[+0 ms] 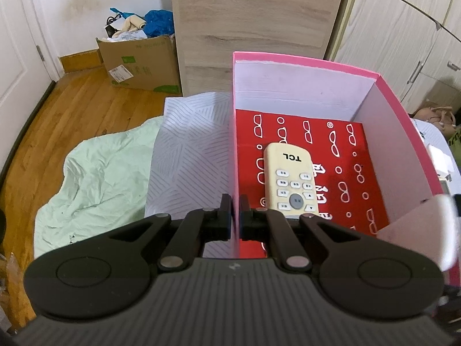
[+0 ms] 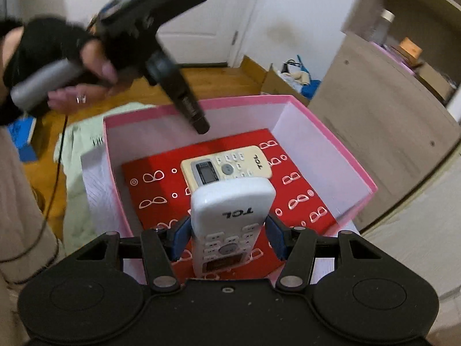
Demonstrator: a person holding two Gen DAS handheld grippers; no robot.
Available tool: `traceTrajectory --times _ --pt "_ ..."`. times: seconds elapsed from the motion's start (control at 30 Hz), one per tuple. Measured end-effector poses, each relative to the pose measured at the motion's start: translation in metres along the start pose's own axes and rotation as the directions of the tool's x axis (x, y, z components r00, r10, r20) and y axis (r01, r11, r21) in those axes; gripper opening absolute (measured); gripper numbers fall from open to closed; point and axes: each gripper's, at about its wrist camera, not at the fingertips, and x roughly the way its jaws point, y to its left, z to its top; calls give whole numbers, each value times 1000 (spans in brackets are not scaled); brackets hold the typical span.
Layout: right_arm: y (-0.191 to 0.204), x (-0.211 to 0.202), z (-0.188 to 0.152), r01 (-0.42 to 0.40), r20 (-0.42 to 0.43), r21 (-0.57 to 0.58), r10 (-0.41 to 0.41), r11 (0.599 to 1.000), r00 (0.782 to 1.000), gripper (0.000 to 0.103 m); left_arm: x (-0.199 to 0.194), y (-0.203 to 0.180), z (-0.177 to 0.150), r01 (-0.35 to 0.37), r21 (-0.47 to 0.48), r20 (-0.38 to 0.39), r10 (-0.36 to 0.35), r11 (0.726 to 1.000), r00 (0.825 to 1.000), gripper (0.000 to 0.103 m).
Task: Organize rigid objects
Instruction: 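Lift the white TCL remote and carry it over the pink box, then lower the white TCL remote beside the cream remote and release it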
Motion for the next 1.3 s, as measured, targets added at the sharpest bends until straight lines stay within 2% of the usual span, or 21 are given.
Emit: traceTrajectory --times 0.1,0.23,0.37,0.53,0.67,0.77,0.83,0.93,1.07,1.17,1.2,1.23,1.27,1.3 --pt "-3 8 11 -44 0 23 44 999 999 61 0 1 1 4 -10 -3 -4 1000 1000 4" --pt "0 20 20 -155 2 63 155 986 988 61 1 2 3 5 -20 -7 -5 1000 1000 4" --pt "-1 31 24 -192 -3 98 193 977 981 61 -1 2 2 9 -21 -4 -9 1000 1000 4" --pt "-9 43 26 -287 11 198 291 937 957 62 -1 4 1 14 -23 -5 -14 1000 1000 4" --pt "-21 48 23 -357 23 315 368 880 929 65 0 5 2 12 -21 -5 -12 1000 1000 4" --pt "-30 51 22 -342 15 392 366 854 931 65 0 4 2 12 -21 -5 -12 1000 1000 4" --pt "-37 56 21 -294 -28 461 345 837 938 66 0 4 2 11 -21 -6 -12 1000 1000 4" --pt "-44 70 16 -207 -123 572 332 794 935 66 -1 3 2 11 -23 -7 -11 1000 1000 4" --pt "-44 81 15 -169 -155 623 333 764 930 65 -1 4 3 12 -23 -5 -12 1000 1000 4" --pt "-46 73 19 -173 -123 605 307 777 944 64 -1 6 3 19 -32 -4 -19 999 1000 5" --pt "-48 67 19 -175 -107 598 294 782 950 61 -1 6 2 21 -35 -3 -21 999 1000 5" --pt "-51 57 19 -179 -84 590 280 787 956 52 -2 6 2 22 -35 -2 -22 999 1000 5" --pt "-57 44 17 -184 -52 588 263 788 963 48 -2 6 2 20 -32 -2 -20 999 1000 5" --pt "-63 33 13 -191 -23 587 252 787 967 48 -2 6 2 19 -31 0 -19 999 1000 5"
